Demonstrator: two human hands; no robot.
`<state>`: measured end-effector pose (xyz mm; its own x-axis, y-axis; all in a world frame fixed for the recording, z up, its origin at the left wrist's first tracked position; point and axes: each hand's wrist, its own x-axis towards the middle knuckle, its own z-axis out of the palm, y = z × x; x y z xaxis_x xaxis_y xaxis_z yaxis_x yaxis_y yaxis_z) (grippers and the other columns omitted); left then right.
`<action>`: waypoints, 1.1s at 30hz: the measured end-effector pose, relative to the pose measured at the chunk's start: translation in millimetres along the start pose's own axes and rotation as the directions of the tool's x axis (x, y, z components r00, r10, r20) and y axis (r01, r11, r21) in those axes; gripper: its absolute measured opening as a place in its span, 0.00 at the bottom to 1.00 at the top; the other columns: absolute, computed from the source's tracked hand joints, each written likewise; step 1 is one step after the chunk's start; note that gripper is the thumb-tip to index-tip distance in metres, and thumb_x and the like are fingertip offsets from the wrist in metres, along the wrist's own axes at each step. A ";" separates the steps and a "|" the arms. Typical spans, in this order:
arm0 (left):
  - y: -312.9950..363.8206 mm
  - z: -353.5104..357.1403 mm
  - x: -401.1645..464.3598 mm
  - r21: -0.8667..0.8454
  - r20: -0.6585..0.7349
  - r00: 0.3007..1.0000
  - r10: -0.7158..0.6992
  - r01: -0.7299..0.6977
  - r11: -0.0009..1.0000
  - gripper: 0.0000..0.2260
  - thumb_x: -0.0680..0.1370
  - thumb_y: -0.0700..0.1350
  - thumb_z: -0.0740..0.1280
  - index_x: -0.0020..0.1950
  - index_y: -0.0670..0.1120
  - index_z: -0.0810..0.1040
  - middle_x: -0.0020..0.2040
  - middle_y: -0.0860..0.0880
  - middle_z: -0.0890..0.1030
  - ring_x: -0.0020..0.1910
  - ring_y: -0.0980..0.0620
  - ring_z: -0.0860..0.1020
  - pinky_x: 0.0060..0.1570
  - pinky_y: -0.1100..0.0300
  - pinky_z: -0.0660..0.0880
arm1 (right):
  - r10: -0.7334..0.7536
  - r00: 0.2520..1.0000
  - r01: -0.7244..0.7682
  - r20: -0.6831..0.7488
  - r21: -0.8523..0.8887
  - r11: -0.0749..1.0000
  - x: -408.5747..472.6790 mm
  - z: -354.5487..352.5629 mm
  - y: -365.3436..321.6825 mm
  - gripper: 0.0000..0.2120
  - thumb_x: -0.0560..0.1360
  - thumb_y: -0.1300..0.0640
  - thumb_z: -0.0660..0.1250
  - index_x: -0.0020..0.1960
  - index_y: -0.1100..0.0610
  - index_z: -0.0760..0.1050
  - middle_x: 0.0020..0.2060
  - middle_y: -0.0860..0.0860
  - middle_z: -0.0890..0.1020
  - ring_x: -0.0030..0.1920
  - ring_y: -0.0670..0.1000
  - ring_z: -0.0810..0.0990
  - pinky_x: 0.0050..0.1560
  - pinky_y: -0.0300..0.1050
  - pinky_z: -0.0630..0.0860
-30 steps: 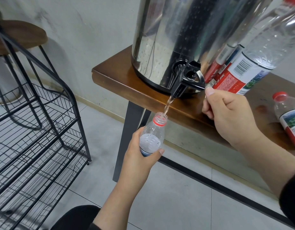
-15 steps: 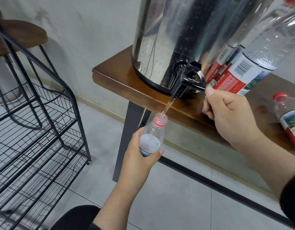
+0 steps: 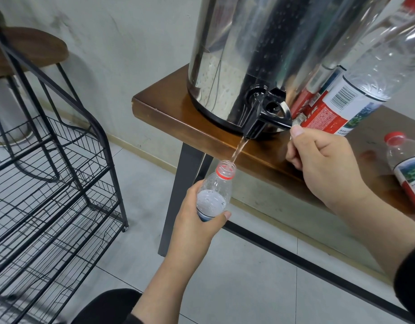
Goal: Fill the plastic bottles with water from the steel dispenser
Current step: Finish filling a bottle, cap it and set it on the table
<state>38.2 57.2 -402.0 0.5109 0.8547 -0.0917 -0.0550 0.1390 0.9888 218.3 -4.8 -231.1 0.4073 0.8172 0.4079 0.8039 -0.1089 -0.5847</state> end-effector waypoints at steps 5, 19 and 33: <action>0.6 0.4 0.4 0.018 -0.008 1.000 0.000 0.000 1.000 0.31 0.72 0.48 0.80 0.68 0.66 0.69 0.59 0.58 0.78 0.56 0.50 0.79 0.48 0.54 0.82 | -0.004 1.000 0.004 -0.007 0.003 1.000 0.5 0.3 0.3 0.24 0.84 0.49 0.56 0.33 0.60 0.70 0.28 0.56 0.73 0.33 0.56 0.71 0.38 0.49 0.69; -1.6 0.6 1.4 0.037 -0.004 1.000 -0.007 0.007 0.999 0.32 0.71 0.48 0.80 0.69 0.65 0.69 0.60 0.57 0.78 0.54 0.50 0.78 0.50 0.48 0.83 | -0.002 1.000 0.002 0.006 -0.010 1.000 0.5 0.7 1.1 0.25 0.84 0.48 0.56 0.32 0.59 0.70 0.28 0.55 0.74 0.33 0.56 0.71 0.37 0.47 0.68; -2.7 -0.1 0.4 0.042 -0.006 1.000 -0.009 0.009 0.999 0.32 0.71 0.50 0.79 0.69 0.66 0.69 0.59 0.56 0.79 0.56 0.43 0.80 0.45 0.54 0.82 | -0.024 1.000 0.024 0.014 -0.008 1.000 1.0 0.1 1.5 0.25 0.85 0.51 0.56 0.32 0.60 0.69 0.28 0.56 0.73 0.32 0.55 0.70 0.35 0.41 0.67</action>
<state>38.4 57.3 -404.8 0.5060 0.8566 -0.1010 -0.0145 0.1255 0.9920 219.8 -4.1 -231.6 0.3818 0.8276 0.4115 0.8169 -0.0939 -0.5691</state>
